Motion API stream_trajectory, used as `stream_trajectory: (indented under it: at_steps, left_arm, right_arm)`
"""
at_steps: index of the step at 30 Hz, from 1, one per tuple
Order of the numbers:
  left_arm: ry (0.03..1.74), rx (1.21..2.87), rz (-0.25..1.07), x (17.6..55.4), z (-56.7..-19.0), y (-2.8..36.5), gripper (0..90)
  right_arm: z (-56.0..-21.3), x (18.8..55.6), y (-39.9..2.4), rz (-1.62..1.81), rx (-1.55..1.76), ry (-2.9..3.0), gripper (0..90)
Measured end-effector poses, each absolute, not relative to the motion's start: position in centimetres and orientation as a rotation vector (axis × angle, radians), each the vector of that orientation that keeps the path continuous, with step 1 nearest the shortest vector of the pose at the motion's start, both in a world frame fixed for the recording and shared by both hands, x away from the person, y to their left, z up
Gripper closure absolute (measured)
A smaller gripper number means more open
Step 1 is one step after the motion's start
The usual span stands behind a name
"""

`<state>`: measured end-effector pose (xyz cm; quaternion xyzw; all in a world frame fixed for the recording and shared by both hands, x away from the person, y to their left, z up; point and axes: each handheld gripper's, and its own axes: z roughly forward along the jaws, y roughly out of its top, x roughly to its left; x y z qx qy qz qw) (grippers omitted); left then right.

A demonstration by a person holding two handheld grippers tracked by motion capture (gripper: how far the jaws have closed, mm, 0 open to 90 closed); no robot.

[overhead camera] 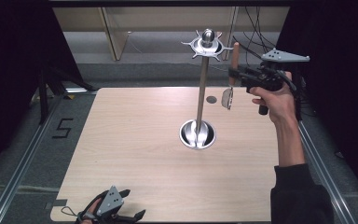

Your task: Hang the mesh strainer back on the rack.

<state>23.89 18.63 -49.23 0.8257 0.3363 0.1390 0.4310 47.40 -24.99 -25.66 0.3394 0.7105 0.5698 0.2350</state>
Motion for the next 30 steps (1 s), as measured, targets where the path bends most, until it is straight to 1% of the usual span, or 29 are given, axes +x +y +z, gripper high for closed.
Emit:
stream_trajectory:
  at_steps: [5,6,8,10,12,13,18,22,23,24,26,28,29,30]
  left_arm:
    - [0.81,2.061,0.357,24.0,-49.2,18.7,14.8]
    - [0.839,2.053,0.345,23.9,-49.3,18.6,14.8]
    - [0.841,2.053,0.343,23.8,-49.2,18.6,14.7]
    - [0.806,2.066,0.363,24.0,-49.2,18.7,14.8]
    - [0.848,2.055,0.344,23.8,-49.2,18.6,14.8]
    - [0.814,2.066,0.364,24.0,-49.2,18.7,14.8]
    - [0.84,2.046,0.34,23.8,-49.3,18.6,14.8]
    - [0.794,2.086,0.378,24.1,-49.2,18.9,14.8]
    - [0.843,2.051,0.344,23.8,-49.3,18.6,14.8]
    - [0.843,2.051,0.344,23.8,-49.3,18.6,14.8]
    - [0.793,2.103,0.376,24.0,-49.1,18.9,14.8]
    - [0.79,2.107,0.378,24.1,-49.1,18.9,14.8]
    - [0.825,2.09,0.358,23.9,-49.2,18.8,14.8]
    - [0.825,2.09,0.358,23.9,-49.2,18.8,14.8]
  right_arm:
    - [-25.7,47.5,-24.6,1.55,0.939,1.985,70.1]
    - [-25.7,47.5,-24.6,1.556,0.929,1.987,70.1]
    - [-25.7,47.6,-24.5,1.561,0.916,1.989,70.1]
    - [-25.7,47.7,-24.2,1.543,0.907,2.009,70.1]
    - [-25.8,47.7,-24.0,1.548,0.915,2.009,70.1]
    - [-25.8,47.8,-24.0,1.547,0.9,2.008,70.1]
    - [-25.8,48.0,-23.8,1.551,0.894,2.025,70.1]
    - [-25.9,48.0,-23.7,1.556,0.89,2.014,70.1]
    - [-25.9,48.0,-23.7,1.559,0.89,2.012,70.1]
    - [-25.9,48.0,-23.7,1.557,0.893,2.011,69.7]
    - [-25.9,47.9,-23.8,1.562,0.904,2.013,69.3]
    - [-25.9,48.0,-23.8,1.562,0.883,2.004,69.0]
    - [-25.9,47.8,-23.7,1.564,0.903,2.01,67.8]
    - [-25.9,47.8,-23.7,1.564,0.903,2.01,67.8]
